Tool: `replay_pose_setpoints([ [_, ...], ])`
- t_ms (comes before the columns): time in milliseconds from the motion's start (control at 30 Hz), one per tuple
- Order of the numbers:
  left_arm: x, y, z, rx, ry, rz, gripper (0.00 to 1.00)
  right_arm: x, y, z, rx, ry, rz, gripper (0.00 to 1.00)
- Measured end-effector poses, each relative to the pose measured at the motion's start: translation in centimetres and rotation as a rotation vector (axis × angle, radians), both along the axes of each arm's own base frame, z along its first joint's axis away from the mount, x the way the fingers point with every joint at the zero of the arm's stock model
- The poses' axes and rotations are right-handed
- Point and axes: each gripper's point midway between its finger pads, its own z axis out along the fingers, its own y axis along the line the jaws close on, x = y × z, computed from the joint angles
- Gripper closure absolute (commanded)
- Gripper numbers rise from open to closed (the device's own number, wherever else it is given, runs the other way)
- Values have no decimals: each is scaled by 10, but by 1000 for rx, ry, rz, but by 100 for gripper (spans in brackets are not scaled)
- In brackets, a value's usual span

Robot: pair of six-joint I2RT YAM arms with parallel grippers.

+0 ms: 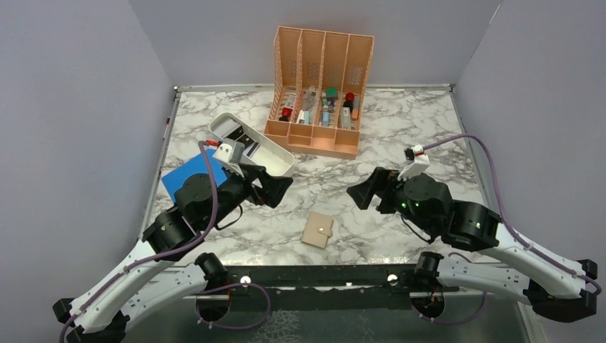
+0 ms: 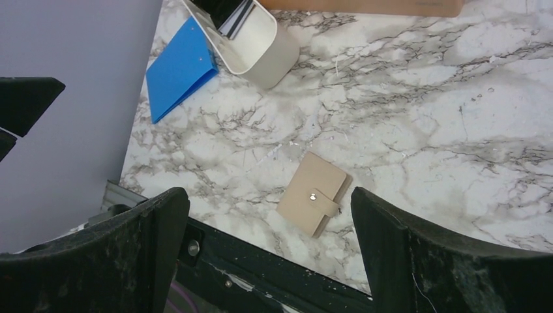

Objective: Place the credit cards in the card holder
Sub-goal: Reset both arms

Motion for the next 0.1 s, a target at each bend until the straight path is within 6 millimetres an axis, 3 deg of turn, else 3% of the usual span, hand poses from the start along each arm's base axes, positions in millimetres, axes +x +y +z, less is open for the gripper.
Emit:
replay_pose_setpoints([
  [100,0,3,-3,5,3,10,1,1,1,-3,-16,1,3,0],
])
